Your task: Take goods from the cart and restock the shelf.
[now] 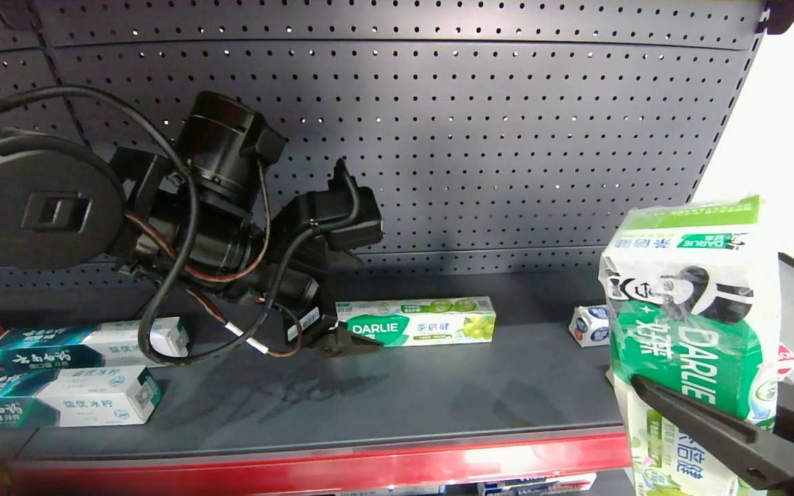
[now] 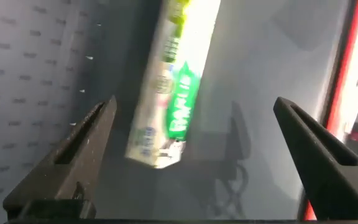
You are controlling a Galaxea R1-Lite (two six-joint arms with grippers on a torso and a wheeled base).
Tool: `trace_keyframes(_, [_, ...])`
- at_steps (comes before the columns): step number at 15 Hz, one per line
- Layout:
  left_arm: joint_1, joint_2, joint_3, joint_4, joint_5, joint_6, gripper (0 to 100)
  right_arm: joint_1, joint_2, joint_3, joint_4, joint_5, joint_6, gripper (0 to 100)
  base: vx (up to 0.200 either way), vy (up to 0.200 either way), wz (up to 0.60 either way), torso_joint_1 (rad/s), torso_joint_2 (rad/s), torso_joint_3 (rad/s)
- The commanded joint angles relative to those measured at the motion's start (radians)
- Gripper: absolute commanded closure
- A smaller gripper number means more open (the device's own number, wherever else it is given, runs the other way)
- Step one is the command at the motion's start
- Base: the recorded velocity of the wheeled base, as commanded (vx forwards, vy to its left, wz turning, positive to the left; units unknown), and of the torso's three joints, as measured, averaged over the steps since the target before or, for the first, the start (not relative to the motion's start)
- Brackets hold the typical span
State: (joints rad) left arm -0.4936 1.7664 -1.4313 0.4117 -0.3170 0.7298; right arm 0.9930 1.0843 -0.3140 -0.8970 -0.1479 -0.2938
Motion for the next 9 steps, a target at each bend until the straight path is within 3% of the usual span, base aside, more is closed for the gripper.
trace_keyframes(1, [0.000,0.007,0.023,-0.004,0.001,-0.001,0,0.009,-0.004,0.001,0.000,0.001,-0.001,100,0.000,0.000,0.00,0.000,0.00,0.000])
trace_keyframes(5, [0.007,0.015,0.040,-0.033,-0.016,-0.010,0,0.012,-0.004,0.004,0.000,0.001,-0.001,100,0.000,0.000,0.00,0.000,0.00,0.000])
trace_keyframes(9, [0.007,0.050,0.035,-0.091,-0.016,-0.087,0,0.021,-0.004,0.006,0.000,0.001,-0.011,100,0.000,0.000,0.00,0.000,0.00,0.000])
